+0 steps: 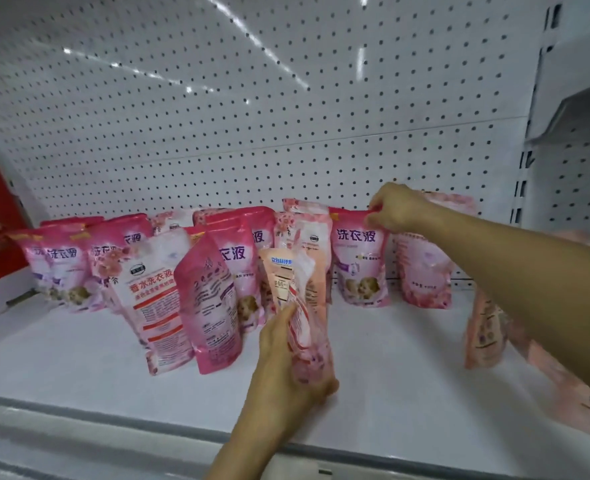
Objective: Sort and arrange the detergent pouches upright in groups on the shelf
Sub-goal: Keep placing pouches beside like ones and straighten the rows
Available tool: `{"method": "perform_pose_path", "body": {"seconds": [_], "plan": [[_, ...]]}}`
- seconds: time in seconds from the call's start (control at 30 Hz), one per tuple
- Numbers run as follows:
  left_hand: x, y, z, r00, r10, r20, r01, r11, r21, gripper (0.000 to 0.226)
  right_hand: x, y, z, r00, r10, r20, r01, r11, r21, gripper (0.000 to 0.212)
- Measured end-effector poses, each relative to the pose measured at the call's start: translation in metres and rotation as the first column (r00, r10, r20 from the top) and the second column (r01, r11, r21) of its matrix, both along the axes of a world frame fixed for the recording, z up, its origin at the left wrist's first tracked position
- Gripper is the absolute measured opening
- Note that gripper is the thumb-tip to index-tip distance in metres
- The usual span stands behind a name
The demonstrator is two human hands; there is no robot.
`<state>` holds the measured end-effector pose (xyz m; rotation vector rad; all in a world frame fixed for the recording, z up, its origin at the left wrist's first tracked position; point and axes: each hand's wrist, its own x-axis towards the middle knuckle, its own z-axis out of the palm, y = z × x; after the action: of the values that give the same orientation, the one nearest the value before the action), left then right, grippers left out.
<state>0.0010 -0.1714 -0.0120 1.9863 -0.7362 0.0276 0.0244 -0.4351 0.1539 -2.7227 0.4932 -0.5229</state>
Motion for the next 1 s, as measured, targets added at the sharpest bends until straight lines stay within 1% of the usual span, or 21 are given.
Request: {"method": "perform_pose_path", "body": {"seconds": [0.07,0.1,0.13,0.23,0.33,0.43,0.57,0.67,0.73,0.83,0.87,0.9,0.93,0.97,1.0], "plan": [[0.008,0.003,-0.001,0.995,-0.044,-0.088,0.043,0.999,-0.013,0.116,-0.004,0.008,0.001,1.0,-0.022,0.009,0.023,0.998,-0.066,0.014],[0.011,0.001,-0.001,0.992,-0.048,-0.12,0.046,0.999,-0.018,0.117,-0.009,0.013,0.003,1.0,-0.026,0.005,0.026,0.996,-0.087,0.014],[0.012,-0.002,-0.002,0.992,-0.031,-0.126,0.029,0.999,-0.014,0.12,-0.015,0.018,0.004,1.0,-0.026,0.003,0.026,0.994,-0.103,0.012],[0.006,-0.019,-0.005,0.993,0.092,-0.068,-0.093,0.996,0.001,0.143,-0.041,0.027,0.006,1.0,-0.021,-0.003,0.02,0.996,-0.092,0.013],[-0.01,-0.037,-0.004,0.984,0.149,-0.099,-0.15,0.989,-0.009,0.149,-0.072,0.032,0.009,0.999,-0.003,-0.047,-0.001,0.997,-0.073,0.017],[-0.014,-0.047,-0.007,0.98,0.172,-0.103,-0.178,0.983,-0.049,0.14,-0.103,0.04,0.009,0.998,0.009,-0.06,-0.014,0.997,-0.079,0.017],[-0.012,-0.056,-0.004,0.974,0.191,-0.123,-0.193,0.981,-0.003,0.114,-0.133,0.05,0.008,0.999,0.019,-0.033,-0.024,0.987,-0.162,0.018],[-0.01,-0.066,-0.003,0.973,0.209,-0.099,-0.207,0.978,0.027,0.1,-0.151,0.054,0.004,1.0,0.018,-0.002,-0.018,0.986,-0.164,0.019],[-0.009,-0.071,-0.001,0.97,0.222,-0.098,-0.22,0.975,0.034,0.099,-0.161,0.059,-0.006,0.996,0.003,0.092,0.014,0.983,-0.184,0.021],[-0.007,-0.071,-0.002,0.969,0.22,-0.109,-0.22,0.975,0.018,0.098,-0.171,0.065,-0.032,0.965,-0.021,0.26,0.07,0.981,-0.181,0.024],[-0.006,-0.069,-0.005,0.97,0.212,-0.122,-0.213,0.977,0.006,0.098,-0.172,0.066,-0.042,0.953,-0.018,0.303,0.071,0.984,-0.165,0.021],[-0.006,-0.067,-0.007,0.97,0.198,-0.143,-0.202,0.979,-0.014,0.099,-0.171,0.066,-0.053,0.941,-0.016,0.337,0.058,0.992,-0.114,0.014],[-0.006,-0.063,-0.01,0.97,0.177,-0.168,-0.187,0.981,-0.048,0.1,-0.169,0.065,-0.065,0.932,-0.015,0.362,0.028,0.999,-0.029,0.008],[-0.007,-0.06,-0.011,0.969,0.153,-0.193,-0.171,0.982,-0.078,0.098,-0.165,0.066,-0.078,0.928,-0.03,0.371,0.001,0.997,0.079,0.014],[-0.008,-0.057,-0.012,0.971,0.135,-0.198,-0.155,0.984,-0.09,0.094,-0.162,0.067,-0.091,0.927,-0.036,0.374,-0.036,0.982,0.184,0.024]]}}
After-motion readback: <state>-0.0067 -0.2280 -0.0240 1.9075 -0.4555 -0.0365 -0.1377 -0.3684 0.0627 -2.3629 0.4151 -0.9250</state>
